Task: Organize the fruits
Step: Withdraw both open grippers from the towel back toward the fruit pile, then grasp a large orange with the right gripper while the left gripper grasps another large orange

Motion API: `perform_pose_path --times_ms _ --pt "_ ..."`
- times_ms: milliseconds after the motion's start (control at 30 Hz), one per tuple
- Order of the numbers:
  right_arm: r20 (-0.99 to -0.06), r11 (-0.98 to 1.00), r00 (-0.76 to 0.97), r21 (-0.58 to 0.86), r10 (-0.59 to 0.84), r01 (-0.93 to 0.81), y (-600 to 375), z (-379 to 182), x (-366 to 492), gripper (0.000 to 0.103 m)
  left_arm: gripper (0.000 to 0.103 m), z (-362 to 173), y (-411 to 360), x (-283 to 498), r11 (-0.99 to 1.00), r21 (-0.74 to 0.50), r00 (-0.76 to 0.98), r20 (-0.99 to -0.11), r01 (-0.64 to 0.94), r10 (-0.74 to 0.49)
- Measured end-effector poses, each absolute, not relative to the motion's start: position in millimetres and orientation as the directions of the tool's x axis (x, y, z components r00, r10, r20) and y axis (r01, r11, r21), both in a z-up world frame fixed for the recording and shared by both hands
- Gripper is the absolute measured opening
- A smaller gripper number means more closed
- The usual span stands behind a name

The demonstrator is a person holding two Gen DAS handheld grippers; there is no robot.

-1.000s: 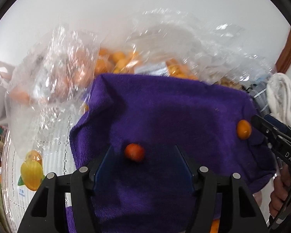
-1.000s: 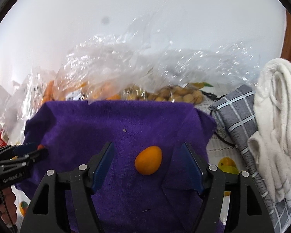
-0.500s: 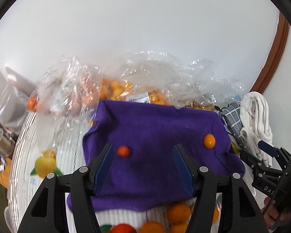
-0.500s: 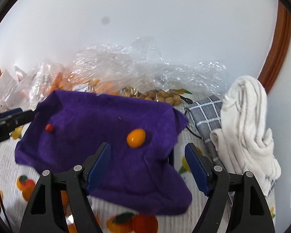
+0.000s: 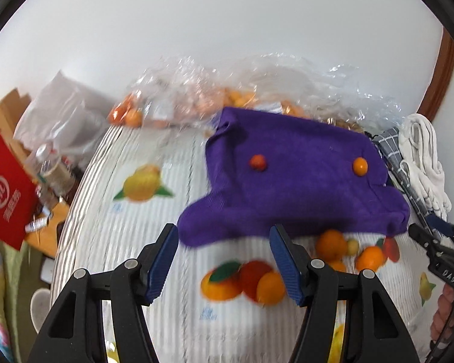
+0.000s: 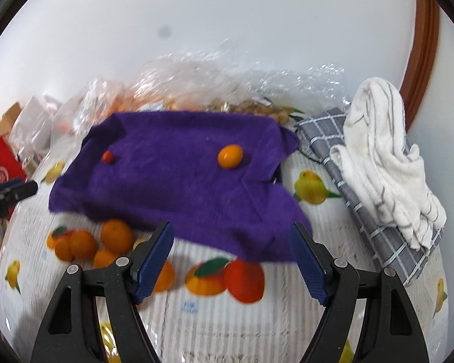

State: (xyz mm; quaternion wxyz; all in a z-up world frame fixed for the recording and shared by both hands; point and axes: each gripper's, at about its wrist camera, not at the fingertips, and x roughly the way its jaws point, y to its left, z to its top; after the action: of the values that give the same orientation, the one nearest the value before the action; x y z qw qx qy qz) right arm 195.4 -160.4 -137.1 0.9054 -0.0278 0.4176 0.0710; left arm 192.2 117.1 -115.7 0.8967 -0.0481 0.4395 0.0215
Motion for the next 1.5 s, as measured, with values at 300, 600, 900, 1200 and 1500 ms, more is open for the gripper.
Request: perform_pose_path --times_ms 300,600,900,1200,1500 --pt "-0.768 0.950 0.580 0.121 0.273 -0.287 -133 -169 173 0.066 0.061 -134 117 153 0.993 -0.010 0.587 -0.808 -0.117 0.061" --pt "-0.801 0.942 0.526 0.135 0.286 -0.306 -119 -199 191 0.066 0.061 -156 131 138 0.985 -0.104 0.586 -0.810 -0.137 -0.004" --pt "-0.784 0.925 0.513 0.202 0.350 -0.322 -121 -205 195 0.042 0.061 -175 93 149 0.997 -0.079 0.591 -0.805 -0.017 -0.054" --pt "-0.757 0.957 0.598 0.131 0.266 -0.259 -149 -189 179 0.042 0.057 -189 81 168 0.989 -0.141 0.588 -0.796 0.044 -0.140" --pt "-0.757 0.962 0.602 0.131 0.252 -0.239 -163 -203 178 0.042 0.035 -191 77 174 0.977 -0.187 0.587 -0.782 0.099 -0.209"
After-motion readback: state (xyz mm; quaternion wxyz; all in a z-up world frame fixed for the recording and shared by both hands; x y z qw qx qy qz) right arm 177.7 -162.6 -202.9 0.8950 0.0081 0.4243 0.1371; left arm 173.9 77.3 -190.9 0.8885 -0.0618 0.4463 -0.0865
